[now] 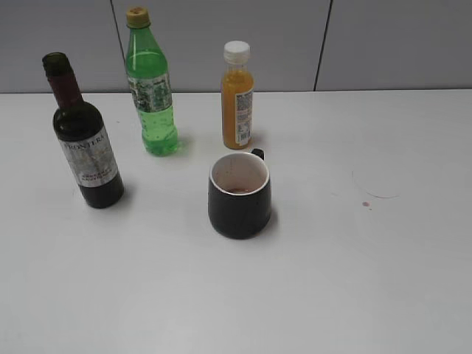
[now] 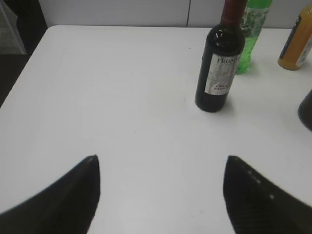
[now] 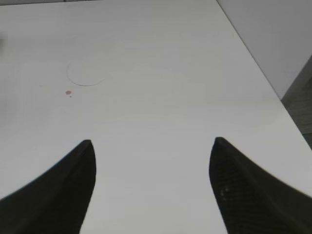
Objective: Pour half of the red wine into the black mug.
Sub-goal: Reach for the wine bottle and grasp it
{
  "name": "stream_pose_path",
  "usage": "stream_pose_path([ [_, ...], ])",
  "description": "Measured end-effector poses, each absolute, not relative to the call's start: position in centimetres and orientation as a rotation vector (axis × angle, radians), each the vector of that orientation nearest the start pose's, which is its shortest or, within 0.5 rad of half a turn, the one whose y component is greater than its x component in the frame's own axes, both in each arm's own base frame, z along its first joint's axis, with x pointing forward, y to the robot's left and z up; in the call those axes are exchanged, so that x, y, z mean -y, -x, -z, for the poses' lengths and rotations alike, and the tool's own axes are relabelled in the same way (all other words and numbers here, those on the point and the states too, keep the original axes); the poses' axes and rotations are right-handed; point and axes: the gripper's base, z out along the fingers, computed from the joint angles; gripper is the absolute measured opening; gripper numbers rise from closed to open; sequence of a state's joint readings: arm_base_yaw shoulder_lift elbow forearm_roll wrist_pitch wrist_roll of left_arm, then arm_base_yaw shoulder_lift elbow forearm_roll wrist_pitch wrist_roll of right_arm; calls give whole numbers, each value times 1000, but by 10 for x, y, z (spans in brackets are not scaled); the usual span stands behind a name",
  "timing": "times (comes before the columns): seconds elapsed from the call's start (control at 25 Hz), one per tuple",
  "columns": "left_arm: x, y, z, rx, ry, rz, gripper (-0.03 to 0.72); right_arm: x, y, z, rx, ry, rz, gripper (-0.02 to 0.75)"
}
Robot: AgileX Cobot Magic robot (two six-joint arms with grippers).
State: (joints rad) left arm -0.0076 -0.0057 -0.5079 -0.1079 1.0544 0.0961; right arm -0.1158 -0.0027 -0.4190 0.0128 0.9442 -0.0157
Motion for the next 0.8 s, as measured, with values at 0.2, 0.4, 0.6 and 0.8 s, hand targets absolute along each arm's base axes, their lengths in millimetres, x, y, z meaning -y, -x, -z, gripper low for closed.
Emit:
stream_pose_path([
  [0.2, 8, 7, -280, -2018, -110, 73, 589, -1, -8, -264, -2006, 13, -26, 552],
  [0.4, 8, 7, -280, -2018, -110, 73, 589, -1, -8, -264, -2004, 103, -74, 552],
  [0.6, 8, 7, -280, -2018, -110, 73, 589, -1, -8, -264, -2003, 134, -85, 552],
  [0.8, 8, 7, -280, -2018, -110, 73, 589, -1, -8, -264, -1999, 181, -102, 552],
])
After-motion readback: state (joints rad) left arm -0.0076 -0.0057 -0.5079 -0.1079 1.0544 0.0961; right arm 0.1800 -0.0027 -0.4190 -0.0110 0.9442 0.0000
